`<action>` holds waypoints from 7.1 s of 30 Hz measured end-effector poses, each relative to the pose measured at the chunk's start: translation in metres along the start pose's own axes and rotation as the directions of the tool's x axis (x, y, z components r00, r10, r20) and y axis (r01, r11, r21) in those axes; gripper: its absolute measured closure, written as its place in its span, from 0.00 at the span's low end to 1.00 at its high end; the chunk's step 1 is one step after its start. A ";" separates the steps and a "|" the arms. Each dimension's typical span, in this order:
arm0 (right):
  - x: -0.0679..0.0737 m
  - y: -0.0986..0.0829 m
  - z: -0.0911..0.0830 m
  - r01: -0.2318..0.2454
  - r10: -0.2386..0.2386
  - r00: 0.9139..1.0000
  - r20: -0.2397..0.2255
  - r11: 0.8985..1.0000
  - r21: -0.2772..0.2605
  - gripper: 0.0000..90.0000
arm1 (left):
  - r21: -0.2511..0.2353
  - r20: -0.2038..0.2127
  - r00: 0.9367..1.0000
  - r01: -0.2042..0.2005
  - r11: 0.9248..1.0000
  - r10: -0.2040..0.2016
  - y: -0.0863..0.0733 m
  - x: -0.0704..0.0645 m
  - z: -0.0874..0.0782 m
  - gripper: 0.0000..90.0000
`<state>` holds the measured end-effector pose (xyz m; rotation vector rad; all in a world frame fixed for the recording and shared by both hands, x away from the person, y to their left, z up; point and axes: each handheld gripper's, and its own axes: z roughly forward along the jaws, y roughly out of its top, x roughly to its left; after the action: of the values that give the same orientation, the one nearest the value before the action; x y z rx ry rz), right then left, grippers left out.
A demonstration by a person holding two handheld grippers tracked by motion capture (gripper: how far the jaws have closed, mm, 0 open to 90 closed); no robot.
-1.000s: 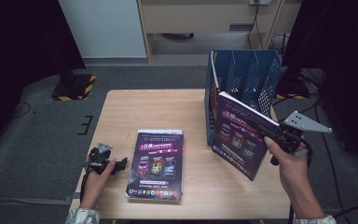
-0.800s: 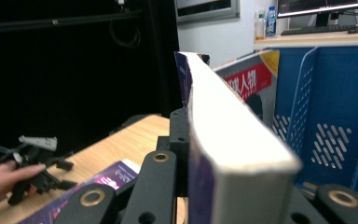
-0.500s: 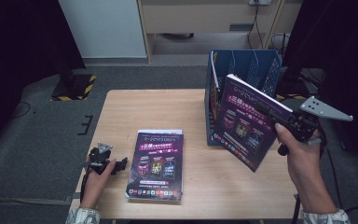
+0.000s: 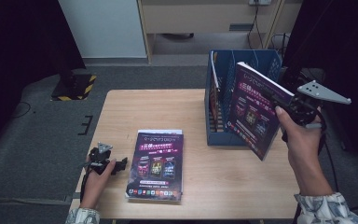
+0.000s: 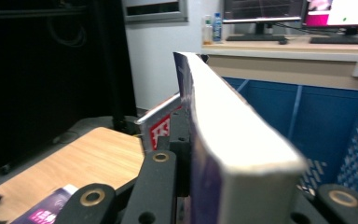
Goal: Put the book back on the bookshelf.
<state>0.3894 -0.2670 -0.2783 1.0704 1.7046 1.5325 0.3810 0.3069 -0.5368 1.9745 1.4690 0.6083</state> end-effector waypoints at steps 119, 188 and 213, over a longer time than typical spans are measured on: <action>-0.041 -0.058 0.150 -0.009 0.010 0.951 0.310 1.000 -0.007 0.92 | 0.001 0.004 1.000 0.000 1.000 0.000 0.000 0.000 0.000 0.00; -0.016 -0.090 0.138 -0.067 0.042 0.982 0.184 0.989 0.130 0.10 | 0.002 0.011 1.000 -0.006 1.000 0.006 0.001 -0.002 0.001 0.00; -0.013 -0.099 0.107 -0.021 -0.002 0.992 0.129 0.985 0.171 0.06 | 0.001 0.010 1.000 -0.002 1.000 0.002 0.001 -0.003 0.001 0.00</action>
<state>0.4698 -0.2253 -0.3930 1.2387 1.7692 1.3098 0.3817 0.3035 -0.5369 1.9774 1.4620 0.5981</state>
